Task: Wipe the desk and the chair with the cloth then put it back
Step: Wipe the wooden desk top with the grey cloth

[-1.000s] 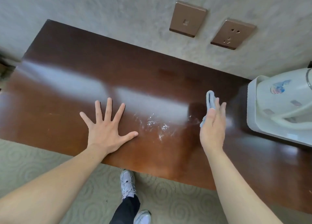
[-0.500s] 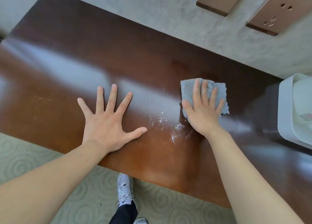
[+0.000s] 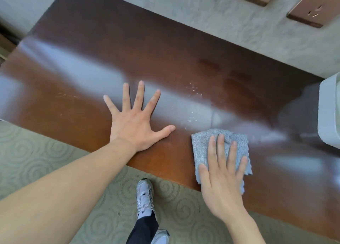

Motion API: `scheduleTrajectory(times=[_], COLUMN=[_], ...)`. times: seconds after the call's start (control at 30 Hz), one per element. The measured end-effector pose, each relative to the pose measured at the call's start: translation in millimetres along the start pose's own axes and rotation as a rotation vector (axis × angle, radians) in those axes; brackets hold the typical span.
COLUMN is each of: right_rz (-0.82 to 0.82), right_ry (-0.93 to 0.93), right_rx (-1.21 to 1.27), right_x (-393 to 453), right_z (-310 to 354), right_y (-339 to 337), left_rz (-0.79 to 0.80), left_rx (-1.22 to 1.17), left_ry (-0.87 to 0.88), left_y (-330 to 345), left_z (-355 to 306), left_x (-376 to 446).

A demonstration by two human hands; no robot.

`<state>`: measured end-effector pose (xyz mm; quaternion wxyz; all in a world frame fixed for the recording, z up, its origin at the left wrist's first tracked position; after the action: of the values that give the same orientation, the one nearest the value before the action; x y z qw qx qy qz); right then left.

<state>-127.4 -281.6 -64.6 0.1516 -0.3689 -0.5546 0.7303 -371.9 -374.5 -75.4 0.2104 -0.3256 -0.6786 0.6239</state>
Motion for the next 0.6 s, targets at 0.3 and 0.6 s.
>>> scheduleTrajectory(times=[0.3, 0.6], right_rz=[-0.131, -0.123], right_ry=[-0.029, 0.088], right_rx=[-0.032, -0.014], right_x=[127.0, 262.0], right_z=[13.9, 11.0], right_y=[-35.4, -91.6], left_rz=[-0.018, -0.038], left_rx=[-0.02, 0.009], left_ry=[0.019, 0.028], left_y=[0.5, 4.0], left_z=[1.3, 1.9], left_x=[-0.1, 1.6])
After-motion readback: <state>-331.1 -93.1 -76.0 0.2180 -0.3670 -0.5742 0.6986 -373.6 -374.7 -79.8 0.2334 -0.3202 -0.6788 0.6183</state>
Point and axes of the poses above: each hand's wrist, its own x-axis towards the middle knuckle, its own y-axis out of the palm, z = x × y, the point moved 3 cm from there along x, towards the middle knuckle, and after that the axes turned 5 degrees about -x, right-handed, at the moved point
